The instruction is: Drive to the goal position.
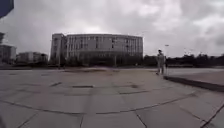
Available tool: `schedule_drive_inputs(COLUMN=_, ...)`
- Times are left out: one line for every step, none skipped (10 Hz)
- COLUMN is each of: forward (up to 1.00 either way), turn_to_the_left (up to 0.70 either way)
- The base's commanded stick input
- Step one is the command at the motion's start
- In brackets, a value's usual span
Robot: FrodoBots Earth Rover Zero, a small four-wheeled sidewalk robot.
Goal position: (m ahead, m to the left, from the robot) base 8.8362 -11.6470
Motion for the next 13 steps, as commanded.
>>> schedule_drive_inputs(forward=0.70, turn_to_the_left=0.22)
schedule_drive_inputs(forward=0.70, turn_to_the_left=0.05)
schedule_drive_inputs(forward=0.70, turn_to_the_left=0.02)
schedule_drive_inputs(forward=0.70, turn_to_the_left=0.00)
schedule_drive_inputs(forward=0.70, turn_to_the_left=0.00)
schedule_drive_inputs(forward=0.70, turn_to_the_left=0.00)
schedule_drive_inputs(forward=0.70, turn_to_the_left=0.01)
schedule_drive_inputs(forward=0.70, turn_to_the_left=0.00)
schedule_drive_inputs(forward=0.70, turn_to_the_left=0.00)
schedule_drive_inputs(forward=0.70, turn_to_the_left=0.00)
schedule_drive_inputs(forward=0.70, turn_to_the_left=0.00)
schedule_drive_inputs(forward=0.70, turn_to_the_left=0.01)
schedule_drive_inputs(forward=0.70, turn_to_the_left=0.01)
